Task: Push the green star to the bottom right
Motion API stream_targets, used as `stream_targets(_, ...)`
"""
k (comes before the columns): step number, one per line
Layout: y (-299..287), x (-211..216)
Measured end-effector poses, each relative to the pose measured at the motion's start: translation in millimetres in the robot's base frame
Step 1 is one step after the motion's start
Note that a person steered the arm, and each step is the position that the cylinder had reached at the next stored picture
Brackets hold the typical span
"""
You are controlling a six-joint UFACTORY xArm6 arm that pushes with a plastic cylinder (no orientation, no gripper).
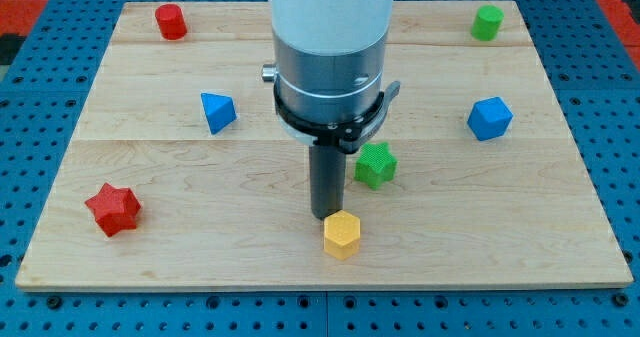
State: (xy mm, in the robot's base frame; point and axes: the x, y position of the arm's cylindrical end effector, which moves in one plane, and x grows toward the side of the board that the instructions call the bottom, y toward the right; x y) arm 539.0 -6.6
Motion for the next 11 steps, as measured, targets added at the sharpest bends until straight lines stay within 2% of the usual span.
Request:
stream_targets(1, -9, -36)
stream_targets(3, 29, -61)
stream_targets(6, 102, -51)
stream_targets(9, 133, -57)
stream_targets(11, 164, -39)
